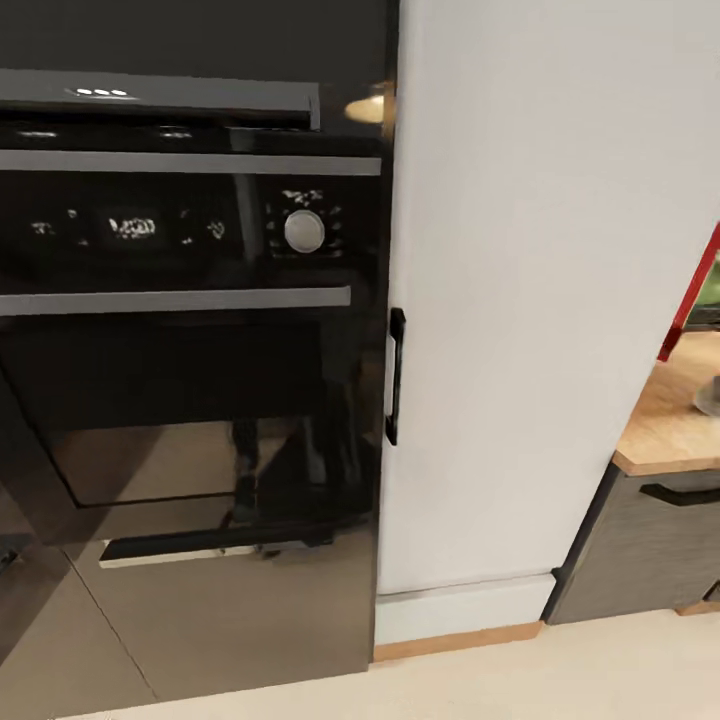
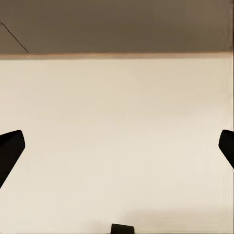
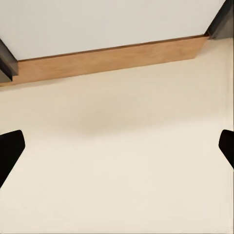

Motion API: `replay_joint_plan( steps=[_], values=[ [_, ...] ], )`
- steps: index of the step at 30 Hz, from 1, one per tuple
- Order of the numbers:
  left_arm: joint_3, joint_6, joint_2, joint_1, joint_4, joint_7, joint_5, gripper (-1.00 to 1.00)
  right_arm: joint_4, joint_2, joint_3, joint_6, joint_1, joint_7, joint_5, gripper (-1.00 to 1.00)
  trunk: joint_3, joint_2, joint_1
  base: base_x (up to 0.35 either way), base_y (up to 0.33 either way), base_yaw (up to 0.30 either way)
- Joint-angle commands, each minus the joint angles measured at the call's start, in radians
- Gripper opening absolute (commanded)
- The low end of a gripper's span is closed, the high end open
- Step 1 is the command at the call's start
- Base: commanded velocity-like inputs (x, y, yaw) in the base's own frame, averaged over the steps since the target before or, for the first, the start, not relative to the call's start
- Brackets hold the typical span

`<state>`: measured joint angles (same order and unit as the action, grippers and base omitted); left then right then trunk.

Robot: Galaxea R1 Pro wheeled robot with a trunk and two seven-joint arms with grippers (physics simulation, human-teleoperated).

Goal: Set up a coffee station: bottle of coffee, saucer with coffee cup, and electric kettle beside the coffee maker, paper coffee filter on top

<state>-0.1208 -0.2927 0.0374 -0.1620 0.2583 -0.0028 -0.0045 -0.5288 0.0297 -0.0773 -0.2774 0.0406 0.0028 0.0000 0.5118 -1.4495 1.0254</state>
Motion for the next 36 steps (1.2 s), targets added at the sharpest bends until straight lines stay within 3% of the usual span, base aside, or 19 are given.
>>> replay_joint_plan(
  steps=[1, 18, 36],
  values=[
    [-0.003, -0.003, 0.0, -0.001, -0.001, 0.0, 0.0, 1.0, 0.001, 0.0, -0.001, -0.003, 0.001, 0.0, 0.0, 1.0, 0.002, -0.001, 0.0, -0.201, -0.17, -0.155],
    [-0.003, -0.003, 0.001, -0.001, -0.001, 0.0, -0.002, 1.0, 0.001, -0.001, -0.001, -0.003, 0.001, 0.0, 0.0, 1.0, 0.027, -0.001, 0.0, -0.136, -0.238, -0.16],
    [-0.007, -0.003, 0.001, -0.001, -0.001, 0.0, 0.0, 1.0, 0.0, -0.001, -0.001, -0.003, 0.001, 0.0, 0.0, 1.0, 0.039, -0.001, 0.0, 0.116, -0.27, -0.256]
  ],
)
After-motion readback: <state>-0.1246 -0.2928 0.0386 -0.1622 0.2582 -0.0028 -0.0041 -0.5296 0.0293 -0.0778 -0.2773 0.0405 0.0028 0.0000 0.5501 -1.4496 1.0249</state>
